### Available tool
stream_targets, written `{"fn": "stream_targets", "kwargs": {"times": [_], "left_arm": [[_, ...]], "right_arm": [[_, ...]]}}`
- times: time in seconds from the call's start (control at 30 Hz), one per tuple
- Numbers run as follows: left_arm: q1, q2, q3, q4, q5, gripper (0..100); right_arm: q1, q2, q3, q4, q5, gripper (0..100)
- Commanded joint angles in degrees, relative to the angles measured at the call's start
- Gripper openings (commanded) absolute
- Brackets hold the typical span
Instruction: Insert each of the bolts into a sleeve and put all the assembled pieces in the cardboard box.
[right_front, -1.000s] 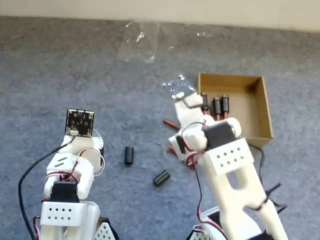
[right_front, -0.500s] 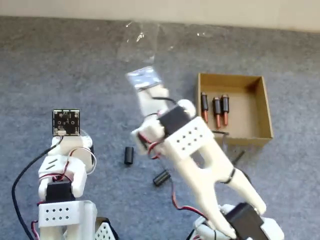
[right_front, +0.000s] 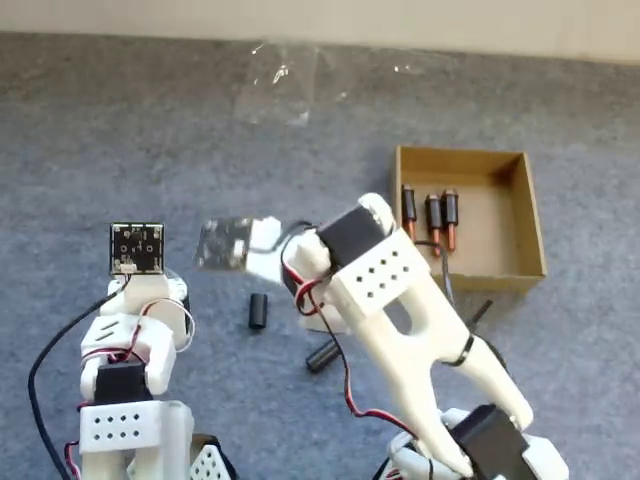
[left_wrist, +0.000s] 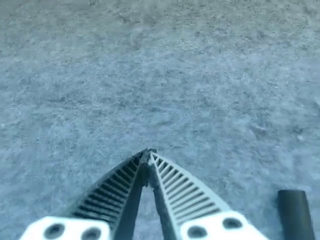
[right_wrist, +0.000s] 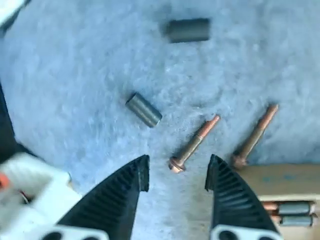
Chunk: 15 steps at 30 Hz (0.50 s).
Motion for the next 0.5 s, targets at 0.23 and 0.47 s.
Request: {"fn": "stream_targets", "kwargs": {"times": [0.23,0.47], "left_arm": [[-4.6,-0.1,-0.7,-1.2,-0.4,1],[-9.4,-0.1,-0.7,-1.0,-0.3,1]], "right_arm": [[-1.7,-3.8,9.5,-5.3,6.7,17.6],[-2.0,-3.7,10.9,-7.4,7.0,17.7]]}}
